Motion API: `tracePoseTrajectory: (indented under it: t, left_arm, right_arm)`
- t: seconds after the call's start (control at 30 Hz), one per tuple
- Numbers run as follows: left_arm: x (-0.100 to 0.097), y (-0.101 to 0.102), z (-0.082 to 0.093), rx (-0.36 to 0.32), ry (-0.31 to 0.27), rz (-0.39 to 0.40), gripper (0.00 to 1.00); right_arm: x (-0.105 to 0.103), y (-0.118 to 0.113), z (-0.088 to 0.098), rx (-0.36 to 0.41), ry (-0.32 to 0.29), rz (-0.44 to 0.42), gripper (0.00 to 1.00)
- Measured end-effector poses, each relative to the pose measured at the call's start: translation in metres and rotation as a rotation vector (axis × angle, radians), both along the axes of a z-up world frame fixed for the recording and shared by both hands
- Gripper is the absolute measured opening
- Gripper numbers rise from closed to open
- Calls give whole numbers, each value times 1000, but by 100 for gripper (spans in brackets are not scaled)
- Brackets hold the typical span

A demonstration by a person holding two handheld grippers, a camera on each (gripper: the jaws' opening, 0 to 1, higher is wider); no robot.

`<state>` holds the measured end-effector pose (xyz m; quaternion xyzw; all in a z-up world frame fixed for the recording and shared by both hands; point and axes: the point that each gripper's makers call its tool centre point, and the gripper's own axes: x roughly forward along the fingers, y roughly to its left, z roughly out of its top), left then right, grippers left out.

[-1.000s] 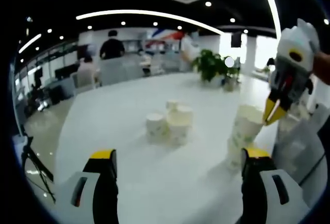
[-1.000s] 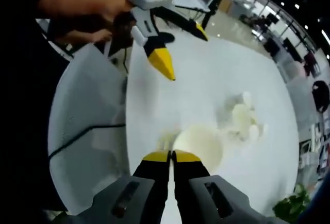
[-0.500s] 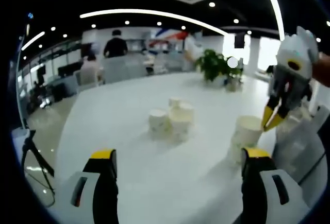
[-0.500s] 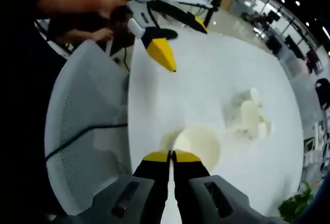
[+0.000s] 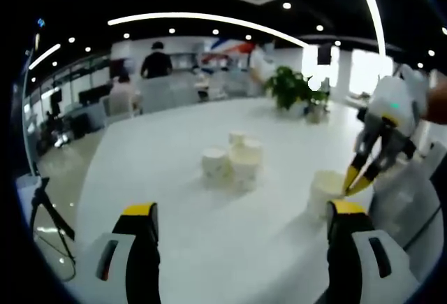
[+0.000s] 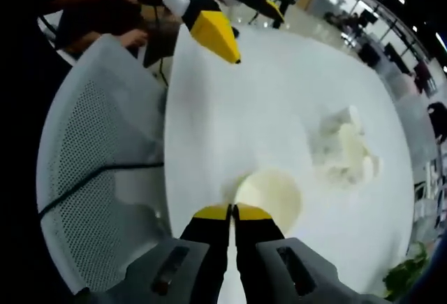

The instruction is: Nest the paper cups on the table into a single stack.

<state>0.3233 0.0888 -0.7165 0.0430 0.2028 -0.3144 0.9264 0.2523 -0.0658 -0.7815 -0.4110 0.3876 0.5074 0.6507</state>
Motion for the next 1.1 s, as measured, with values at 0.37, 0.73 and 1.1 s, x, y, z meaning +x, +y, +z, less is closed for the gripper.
tracePoseTrajectory:
  t: [0.37,0.73,1.1]
  left_arm:
    - [-3,1,-3,6,12,-5,98]
    - [-1,-5,-4,0,21,-7,98]
    - [11,-1,0,-19,0,29,98]
  right_arm:
    - [2,4,-2,65,16,-37,0]
    - [2,7,17,149,38,-43,13]
    - [46,-3,90,458,-6,-211,38]
